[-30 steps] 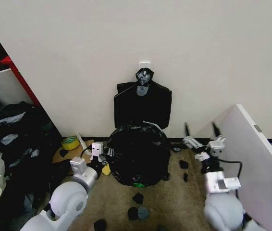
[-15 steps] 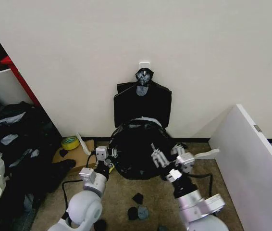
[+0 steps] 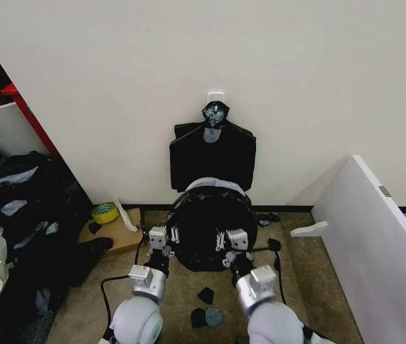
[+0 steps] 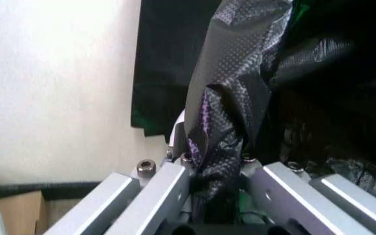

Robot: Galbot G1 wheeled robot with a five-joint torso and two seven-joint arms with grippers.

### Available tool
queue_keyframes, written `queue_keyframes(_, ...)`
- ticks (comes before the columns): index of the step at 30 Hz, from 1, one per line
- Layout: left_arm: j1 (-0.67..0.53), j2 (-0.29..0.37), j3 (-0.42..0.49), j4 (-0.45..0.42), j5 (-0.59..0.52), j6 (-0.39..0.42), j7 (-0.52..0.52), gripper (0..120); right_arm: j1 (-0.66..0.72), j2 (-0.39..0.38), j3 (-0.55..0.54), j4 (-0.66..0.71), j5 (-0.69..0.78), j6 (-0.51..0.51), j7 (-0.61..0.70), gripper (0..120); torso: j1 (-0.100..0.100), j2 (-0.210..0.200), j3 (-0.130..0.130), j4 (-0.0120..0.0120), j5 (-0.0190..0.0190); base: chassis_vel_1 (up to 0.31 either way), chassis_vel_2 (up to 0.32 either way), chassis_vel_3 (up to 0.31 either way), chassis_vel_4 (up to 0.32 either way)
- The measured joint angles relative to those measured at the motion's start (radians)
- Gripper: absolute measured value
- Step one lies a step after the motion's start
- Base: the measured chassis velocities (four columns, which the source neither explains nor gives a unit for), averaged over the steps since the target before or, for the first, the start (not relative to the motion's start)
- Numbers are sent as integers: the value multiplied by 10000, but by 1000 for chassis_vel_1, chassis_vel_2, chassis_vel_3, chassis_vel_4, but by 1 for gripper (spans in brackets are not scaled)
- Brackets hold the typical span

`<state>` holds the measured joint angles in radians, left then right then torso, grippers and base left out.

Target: Place the garbage bag over the trash bin.

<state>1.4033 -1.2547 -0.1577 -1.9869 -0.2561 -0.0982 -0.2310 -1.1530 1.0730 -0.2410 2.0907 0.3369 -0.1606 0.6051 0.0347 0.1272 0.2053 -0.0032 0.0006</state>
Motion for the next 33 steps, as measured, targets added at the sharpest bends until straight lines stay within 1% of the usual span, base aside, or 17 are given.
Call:
queue_keyframes(6, 272, -146, 147, -78, 9, 126, -103, 0, 637, 413, -225, -858, -613, -510, 822, 0, 0, -2, 0, -1, 0, 0, 0, 0, 0)
queue_keyframes(10, 473, -158, 252, -99, 177, 127, -96, 0, 1096, 622, -410, -1393, -680, -1058, 1327, 0, 0, -2, 0, 0, 0, 0, 0, 0, 0)
queue_keyframes(11, 473, -158, 252, -99, 177, 127, -96, 0, 1096, 622, -410, -1393, -680, -1058, 1327, 0, 0, -2, 0, 0, 0, 0, 0, 0, 0)
queue_keyframes(17, 689, -77, 243, -178, 352, -112, 175, 0, 1768, 735, -839, -1722, 362, -1740, 1664, 0, 0, -2, 0, 0, 0, 0, 0, 0, 0)
queue_keyframes(22, 794, -20, 240, -244, 438, -354, 450, 0, 2123, 755, -916, -2057, 799, -1881, 1769, 0, 0, -2, 0, -1, 0, 0, 0, 0, 0)
queue_keyframes(27, 903, 52, 221, -250, 837, -723, 801, 0, 2676, 789, -882, -2826, 1069, -1928, 1752, 0, 0, -2, 0, 0, 1, 0, 0, 0, 0)
queue_keyframes(33, 786, 111, 141, -95, 1116, -1020, 1006, 0, 3126, 731, -739, -3579, 1391, -1283, 905, 0, 0, -2, 0, 0, 0, 0, 0, 0, 0)
